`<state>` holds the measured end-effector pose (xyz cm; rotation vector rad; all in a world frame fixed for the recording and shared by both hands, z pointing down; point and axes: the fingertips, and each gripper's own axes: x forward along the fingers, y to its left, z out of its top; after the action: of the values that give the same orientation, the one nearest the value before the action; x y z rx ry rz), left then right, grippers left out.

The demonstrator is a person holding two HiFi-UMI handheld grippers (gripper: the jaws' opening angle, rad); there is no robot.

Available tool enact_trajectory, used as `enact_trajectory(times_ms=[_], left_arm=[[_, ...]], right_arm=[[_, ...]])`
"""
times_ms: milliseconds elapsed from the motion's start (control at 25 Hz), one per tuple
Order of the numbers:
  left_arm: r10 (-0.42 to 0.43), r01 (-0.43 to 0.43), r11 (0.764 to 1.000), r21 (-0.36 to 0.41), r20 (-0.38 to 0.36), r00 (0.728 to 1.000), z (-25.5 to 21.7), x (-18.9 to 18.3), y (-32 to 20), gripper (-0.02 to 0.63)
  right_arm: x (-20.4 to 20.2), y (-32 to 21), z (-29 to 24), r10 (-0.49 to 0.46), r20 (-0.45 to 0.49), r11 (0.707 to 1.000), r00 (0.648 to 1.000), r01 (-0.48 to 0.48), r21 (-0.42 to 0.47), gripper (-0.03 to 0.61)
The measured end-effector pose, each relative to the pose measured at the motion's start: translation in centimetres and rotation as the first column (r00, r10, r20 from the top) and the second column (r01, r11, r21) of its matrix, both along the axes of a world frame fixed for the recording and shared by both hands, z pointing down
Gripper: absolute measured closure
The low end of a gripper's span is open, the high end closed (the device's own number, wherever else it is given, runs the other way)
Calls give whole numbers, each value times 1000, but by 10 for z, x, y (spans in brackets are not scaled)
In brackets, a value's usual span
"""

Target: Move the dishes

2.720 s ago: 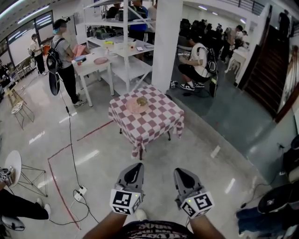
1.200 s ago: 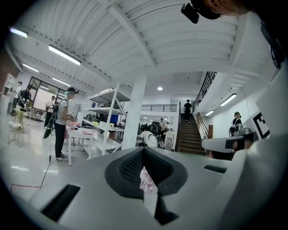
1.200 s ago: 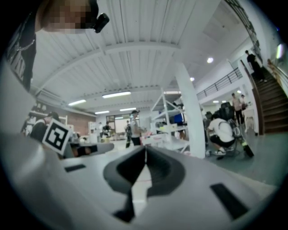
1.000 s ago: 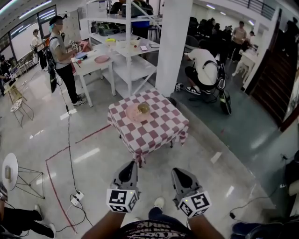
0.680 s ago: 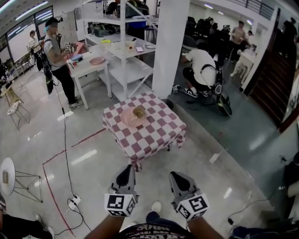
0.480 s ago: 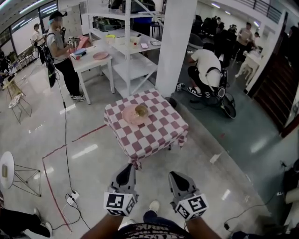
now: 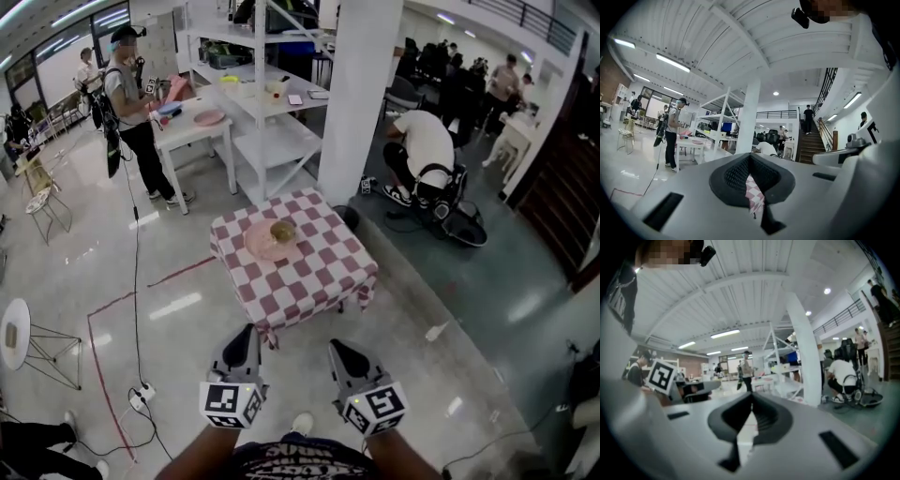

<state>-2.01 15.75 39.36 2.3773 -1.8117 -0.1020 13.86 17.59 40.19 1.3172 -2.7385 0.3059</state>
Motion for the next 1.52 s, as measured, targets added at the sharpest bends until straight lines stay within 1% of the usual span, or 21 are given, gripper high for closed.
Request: enact_trajectory(times_ms=[120, 240, 360, 480, 560, 680, 760, 960, 1200, 1520], left_arm=[[-41, 41, 999, -6, 22, 999, -3, 6, -7, 589], [-88, 88, 996, 7, 50, 995, -8, 5, -8, 589], [-135, 134, 991, 21, 62, 989, -13, -3, -5, 589], [-188, 186, 982, 40, 61, 980, -21, -15, -9, 589], [-204, 203, 979, 27, 64, 977, -18, -16, -12, 589], [-207, 208, 978, -11, 53, 977, -9, -11, -12, 589], [-205, 206, 978, -20, 33, 978, -10, -8, -15, 589], [-192, 192, 981, 4, 34, 981, -23, 2, -22, 589], [-196, 197, 980, -25, 23, 980, -6, 0, -27, 589], [-212, 212, 976, -53, 7, 977, 10, -12, -44, 589]], right_arm=[[11, -14, -3, -16, -16, 1000, 1000, 16, 18, 545], [23, -30, -6, -16, -28, 999, 999, 18, 50, 545], [34, -41, -9, 1, -23, 999, 1000, 0, 47, 545], [38, -45, -10, -5, -19, 998, 1000, 6, 56, 545], [39, -46, -5, -14, -10, 999, 1000, 14, 39, 545], [39, -40, 2, -41, -4, 999, 999, 41, 14, 545], [39, -38, 5, -52, -1, 999, 999, 52, 7, 545], [52, -46, 11, -1, 8, 1000, 1000, 2, -23, 545], [58, -58, 11, 18, 1, 1000, 1000, -18, -21, 545], [57, -67, 26, 30, -26, 998, 999, -31, -55, 545]])
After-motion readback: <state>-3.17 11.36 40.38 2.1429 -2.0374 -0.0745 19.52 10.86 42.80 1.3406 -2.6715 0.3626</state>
